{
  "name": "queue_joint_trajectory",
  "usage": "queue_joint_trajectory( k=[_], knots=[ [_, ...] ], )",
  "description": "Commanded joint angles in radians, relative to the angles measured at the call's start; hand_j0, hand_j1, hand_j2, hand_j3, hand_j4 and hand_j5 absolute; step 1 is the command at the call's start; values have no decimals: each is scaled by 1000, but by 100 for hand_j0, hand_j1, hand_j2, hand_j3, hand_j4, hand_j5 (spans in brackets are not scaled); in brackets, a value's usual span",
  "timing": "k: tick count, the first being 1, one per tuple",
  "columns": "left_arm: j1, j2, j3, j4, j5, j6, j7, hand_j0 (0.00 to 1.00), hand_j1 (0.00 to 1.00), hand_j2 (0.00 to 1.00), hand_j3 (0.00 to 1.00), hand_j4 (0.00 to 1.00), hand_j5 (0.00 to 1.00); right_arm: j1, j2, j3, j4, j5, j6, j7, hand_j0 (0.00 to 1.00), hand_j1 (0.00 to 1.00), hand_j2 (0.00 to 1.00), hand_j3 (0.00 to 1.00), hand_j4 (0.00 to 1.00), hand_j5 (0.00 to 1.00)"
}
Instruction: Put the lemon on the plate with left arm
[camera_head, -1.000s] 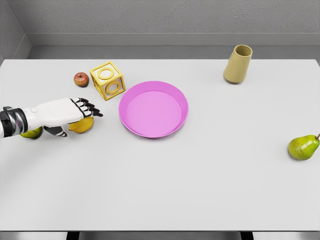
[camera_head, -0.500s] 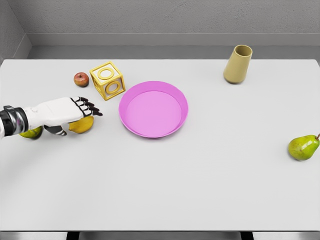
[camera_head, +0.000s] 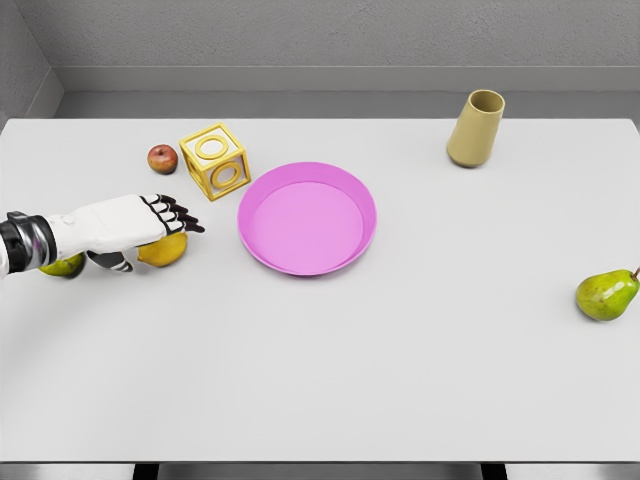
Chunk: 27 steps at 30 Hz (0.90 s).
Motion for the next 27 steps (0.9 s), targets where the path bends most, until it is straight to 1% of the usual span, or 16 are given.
queue_joint_trajectory(
  k=[1, 3, 6, 7, 12, 17, 20, 24, 27],
  knots=[
    [0, 1, 1, 0, 5, 2, 1, 100, 100, 100, 100, 100, 100, 0, 0, 0, 0, 0, 0, 0, 100, 100, 100, 100, 100, 100],
    [0, 1, 1, 0, 5, 2, 1, 100, 100, 100, 100, 100, 100, 0, 0, 0, 0, 0, 0, 0, 100, 100, 100, 100, 100, 100],
    [0, 1, 1, 0, 6, 2, 1, 93, 93, 93, 93, 93, 93, 0, 0, 0, 0, 0, 0, 0, 100, 100, 100, 100, 100, 100],
    [0, 1, 1, 0, 6, 2, 1, 90, 90, 90, 90, 90, 90, 0, 0, 0, 0, 0, 0, 0, 100, 100, 100, 100, 100, 100],
    [2, 1, 1, -2, 8, 2, 1, 87, 87, 87, 87, 87, 87, 0, 0, 0, 0, 0, 0, 0, 100, 100, 100, 100, 100, 100],
    [5, 3, -1, -2, 9, 2, 2, 77, 77, 77, 77, 77, 77, 0, 0, 0, 0, 0, 0, 0, 100, 100, 100, 100, 100, 100],
    [8, 4, -1, 0, 12, 2, 2, 77, 77, 77, 77, 77, 77, 0, 0, 0, 0, 0, 0, 0, 100, 100, 100, 100, 100, 100],
    [9, 6, -1, 0, 14, 2, 7, 73, 73, 73, 73, 73, 73, 0, 0, 0, 0, 0, 0, 0, 100, 100, 100, 100, 100, 100],
    [11, 6, -1, 0, 16, 2, 7, 72, 72, 72, 72, 72, 72, 0, 0, 0, 0, 0, 0, 0, 100, 100, 100, 100, 100, 100]
  ],
)
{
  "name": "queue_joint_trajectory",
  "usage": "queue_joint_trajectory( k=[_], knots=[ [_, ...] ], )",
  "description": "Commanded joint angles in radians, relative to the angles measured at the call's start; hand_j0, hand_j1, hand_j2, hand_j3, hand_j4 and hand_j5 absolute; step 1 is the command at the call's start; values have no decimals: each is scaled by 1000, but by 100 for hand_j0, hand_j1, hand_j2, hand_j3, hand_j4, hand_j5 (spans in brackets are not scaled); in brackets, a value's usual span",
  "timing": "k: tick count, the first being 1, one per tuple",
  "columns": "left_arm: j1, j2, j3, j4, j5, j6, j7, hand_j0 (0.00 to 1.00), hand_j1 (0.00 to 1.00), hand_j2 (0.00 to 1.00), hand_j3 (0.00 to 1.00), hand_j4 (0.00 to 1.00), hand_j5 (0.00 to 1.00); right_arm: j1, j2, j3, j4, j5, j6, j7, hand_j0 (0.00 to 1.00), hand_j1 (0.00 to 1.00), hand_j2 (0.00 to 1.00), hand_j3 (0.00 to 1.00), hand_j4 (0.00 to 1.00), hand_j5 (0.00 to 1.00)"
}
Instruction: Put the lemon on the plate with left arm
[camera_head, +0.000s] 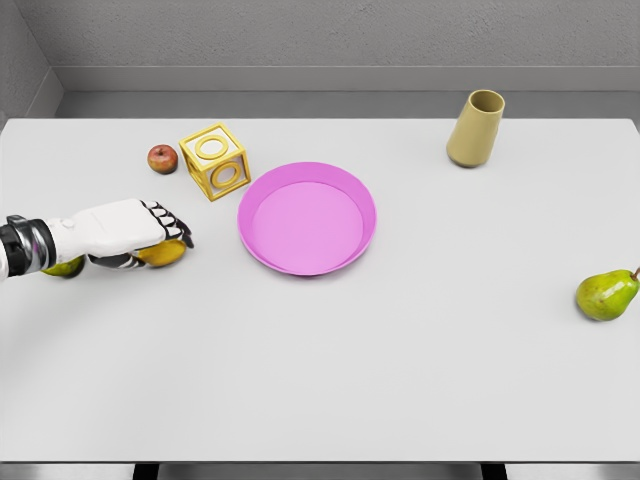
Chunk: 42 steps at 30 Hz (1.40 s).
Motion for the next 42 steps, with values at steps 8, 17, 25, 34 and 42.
queue_joint_trajectory(
  k=[8, 17, 25, 34, 42],
  knots=[
    [2, 3, 1, -3, 9, 2, 0, 65, 65, 65, 65, 65, 65, 0, 0, 0, 0, 0, 0, 0, 100, 100, 100, 100, 100, 100],
    [6, 4, 2, -29, 11, 2, 1, 64, 64, 64, 64, 64, 64, 0, 0, 0, 0, 0, 0, 0, 100, 100, 100, 100, 100, 100],
    [9, 9, 4, -61, 26, 2, 0, 62, 62, 62, 62, 62, 62, 0, 0, 0, 0, 0, 0, 0, 100, 100, 100, 100, 100, 100],
    [8, 7, 4, -94, 38, 2, -2, 62, 62, 62, 62, 62, 62, 0, 0, 0, 0, 0, 0, 0, 100, 100, 100, 100, 100, 100],
    [-5, 4, 8, -118, 46, 2, -2, 62, 62, 62, 62, 62, 62, 0, 0, 0, 0, 0, 0, 0, 100, 100, 100, 100, 100, 100]
  ],
)
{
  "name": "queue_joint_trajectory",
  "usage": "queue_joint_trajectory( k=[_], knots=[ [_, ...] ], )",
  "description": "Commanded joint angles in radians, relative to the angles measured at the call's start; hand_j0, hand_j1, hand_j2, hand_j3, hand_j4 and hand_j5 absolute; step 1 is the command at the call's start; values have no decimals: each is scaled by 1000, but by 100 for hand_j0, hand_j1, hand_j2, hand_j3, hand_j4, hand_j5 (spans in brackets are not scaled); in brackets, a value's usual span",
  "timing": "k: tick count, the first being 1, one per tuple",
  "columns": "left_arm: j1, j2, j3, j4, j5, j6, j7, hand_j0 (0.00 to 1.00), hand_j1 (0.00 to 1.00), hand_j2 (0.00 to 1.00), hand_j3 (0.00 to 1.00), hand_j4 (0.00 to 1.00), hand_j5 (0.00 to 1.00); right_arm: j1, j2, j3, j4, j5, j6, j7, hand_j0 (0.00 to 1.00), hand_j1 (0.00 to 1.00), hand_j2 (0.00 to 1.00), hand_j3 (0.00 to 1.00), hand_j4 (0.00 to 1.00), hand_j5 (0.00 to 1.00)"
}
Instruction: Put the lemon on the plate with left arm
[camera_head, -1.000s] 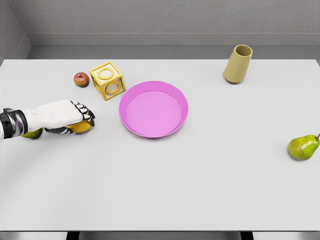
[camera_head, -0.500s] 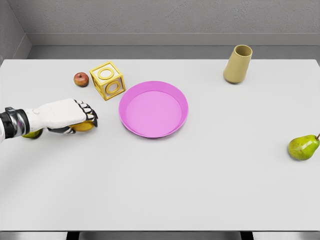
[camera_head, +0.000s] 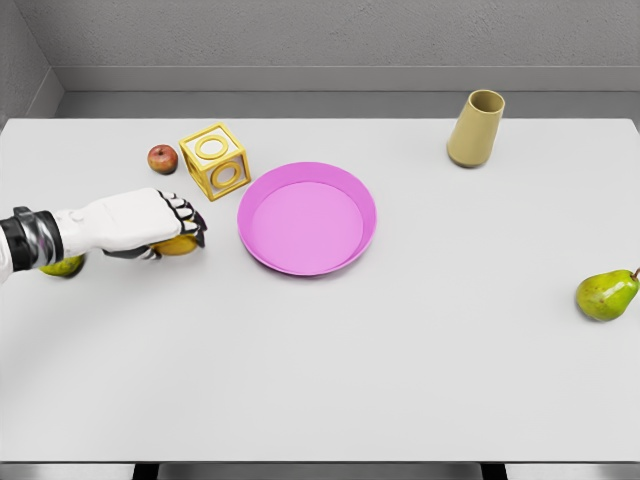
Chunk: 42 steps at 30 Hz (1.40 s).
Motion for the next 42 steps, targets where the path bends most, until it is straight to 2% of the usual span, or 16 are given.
queue_joint_trajectory(
  k=[1, 6, 42],
  knots=[
    [-2, -1, 1, -12, 7, 2, 0, 62, 62, 62, 62, 62, 62, 0, 0, 0, 0, 0, 0, 0, 100, 100, 100, 100, 100, 100],
    [-3, -6, 1, -41, 9, 2, 0, 62, 62, 62, 62, 62, 62, 0, 0, 0, 0, 0, 0, 0, 100, 100, 100, 100, 100, 100],
    [-72, -107, -6, -50, -1, 2, -6, 60, 60, 60, 60, 60, 60, 0, 0, 0, 0, 0, 0, 0, 100, 100, 100, 100, 100, 100]
  ],
)
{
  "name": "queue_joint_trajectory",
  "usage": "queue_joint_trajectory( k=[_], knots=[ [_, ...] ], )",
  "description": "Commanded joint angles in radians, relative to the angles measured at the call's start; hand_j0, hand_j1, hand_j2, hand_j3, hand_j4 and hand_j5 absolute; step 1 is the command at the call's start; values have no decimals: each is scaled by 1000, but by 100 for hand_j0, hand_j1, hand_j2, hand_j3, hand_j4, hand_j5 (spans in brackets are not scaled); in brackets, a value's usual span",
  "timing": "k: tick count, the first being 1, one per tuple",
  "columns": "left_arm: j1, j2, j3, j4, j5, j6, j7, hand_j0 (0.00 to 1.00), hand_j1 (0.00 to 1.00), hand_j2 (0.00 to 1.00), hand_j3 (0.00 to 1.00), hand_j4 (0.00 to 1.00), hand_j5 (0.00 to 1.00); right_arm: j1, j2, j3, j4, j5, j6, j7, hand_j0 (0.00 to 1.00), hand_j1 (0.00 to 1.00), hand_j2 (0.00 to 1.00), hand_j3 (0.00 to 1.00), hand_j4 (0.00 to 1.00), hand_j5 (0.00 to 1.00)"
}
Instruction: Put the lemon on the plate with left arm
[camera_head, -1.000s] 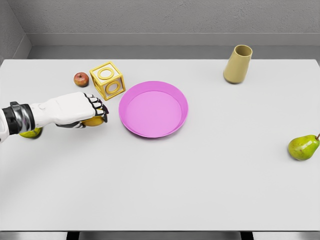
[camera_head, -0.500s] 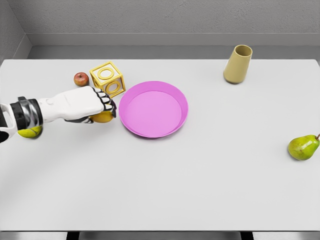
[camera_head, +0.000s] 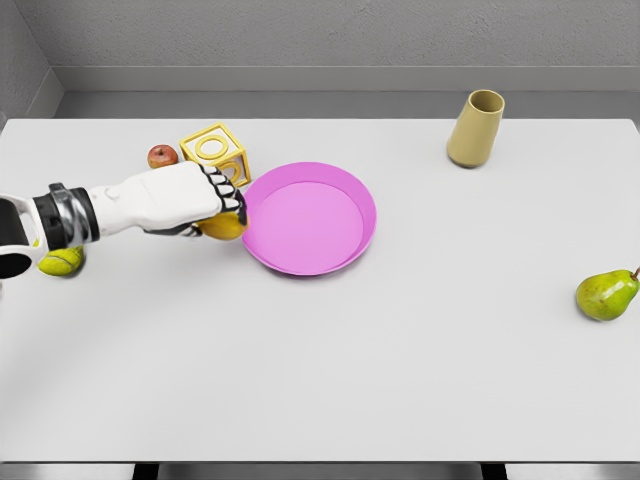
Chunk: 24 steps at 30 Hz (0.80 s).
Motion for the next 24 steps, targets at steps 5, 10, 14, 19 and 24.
queue_joint_trajectory(
  k=[5, 10, 14, 19, 24],
  knots=[
    [-21, -26, -24, -5, -1, 2, -1, 60, 60, 60, 60, 60, 60, 0, 0, 0, 0, 0, 0, 0, 100, 100, 100, 100, 100, 100],
    [-29, -44, -24, -5, -2, 2, -4, 60, 60, 60, 60, 60, 60, 0, 0, 0, 0, 0, 0, 0, 100, 100, 100, 100, 100, 100],
    [-40, -64, -36, -4, -4, 2, -7, 60, 60, 60, 60, 60, 60, 0, 0, 0, 0, 0, 0, 0, 100, 100, 100, 100, 100, 100],
    [-43, -102, -36, -4, -6, 2, -22, 60, 60, 60, 60, 60, 60, 0, 0, 0, 0, 0, 0, 0, 100, 100, 100, 100, 100, 100],
    [-51, -119, -36, -4, -7, 2, -30, 88, 88, 88, 88, 88, 88, 0, 0, 0, 0, 0, 0, 0, 100, 100, 100, 100, 100, 100]
  ],
)
